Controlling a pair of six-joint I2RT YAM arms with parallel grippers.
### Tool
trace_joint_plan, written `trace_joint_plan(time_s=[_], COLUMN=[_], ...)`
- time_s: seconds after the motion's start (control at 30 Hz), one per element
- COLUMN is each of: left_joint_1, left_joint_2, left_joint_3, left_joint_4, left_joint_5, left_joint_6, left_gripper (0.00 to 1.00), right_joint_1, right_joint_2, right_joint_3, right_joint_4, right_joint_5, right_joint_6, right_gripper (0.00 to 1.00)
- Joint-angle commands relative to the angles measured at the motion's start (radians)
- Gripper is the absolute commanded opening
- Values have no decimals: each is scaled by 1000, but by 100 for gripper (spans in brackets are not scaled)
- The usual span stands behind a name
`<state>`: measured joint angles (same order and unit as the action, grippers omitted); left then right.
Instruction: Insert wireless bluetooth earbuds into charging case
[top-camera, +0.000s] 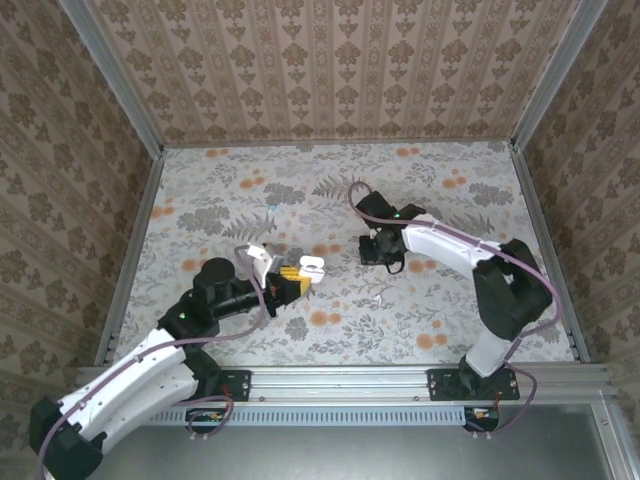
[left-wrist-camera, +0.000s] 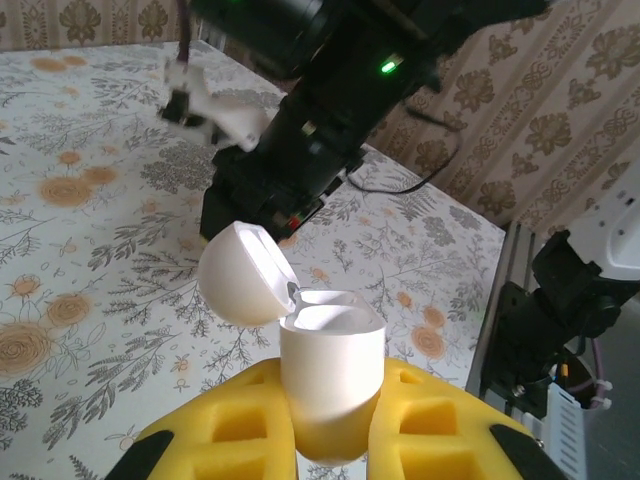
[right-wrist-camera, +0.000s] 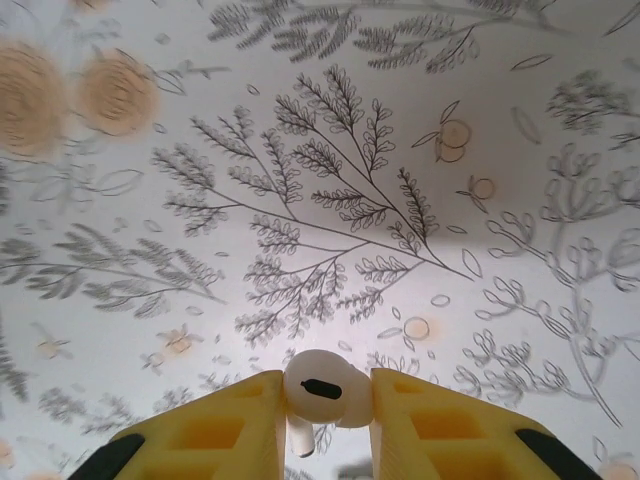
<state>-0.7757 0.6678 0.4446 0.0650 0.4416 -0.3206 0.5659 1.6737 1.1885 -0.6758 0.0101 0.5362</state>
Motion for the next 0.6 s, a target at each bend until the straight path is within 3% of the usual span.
trace_joint_plan(time_s=[0.0, 0.3, 0.57], left_joint_1=[-40, -116, -157], left_joint_2=[40, 105, 153], left_joint_3=[22, 36, 59], left_joint_4=[111, 259, 363], left_joint_5=[-93, -275, -349], left_joint_6=[24, 53, 99], left_gripper=[0, 0, 0], right_joint_1=[16, 49, 164], right_joint_2=[-117, -378, -525], right_joint_3=[-16, -21, -28], right_joint_4=[31, 101, 235], right_joint_5=[56, 111, 180], right_joint_6=[31, 93, 126], right_gripper=[27, 27, 27])
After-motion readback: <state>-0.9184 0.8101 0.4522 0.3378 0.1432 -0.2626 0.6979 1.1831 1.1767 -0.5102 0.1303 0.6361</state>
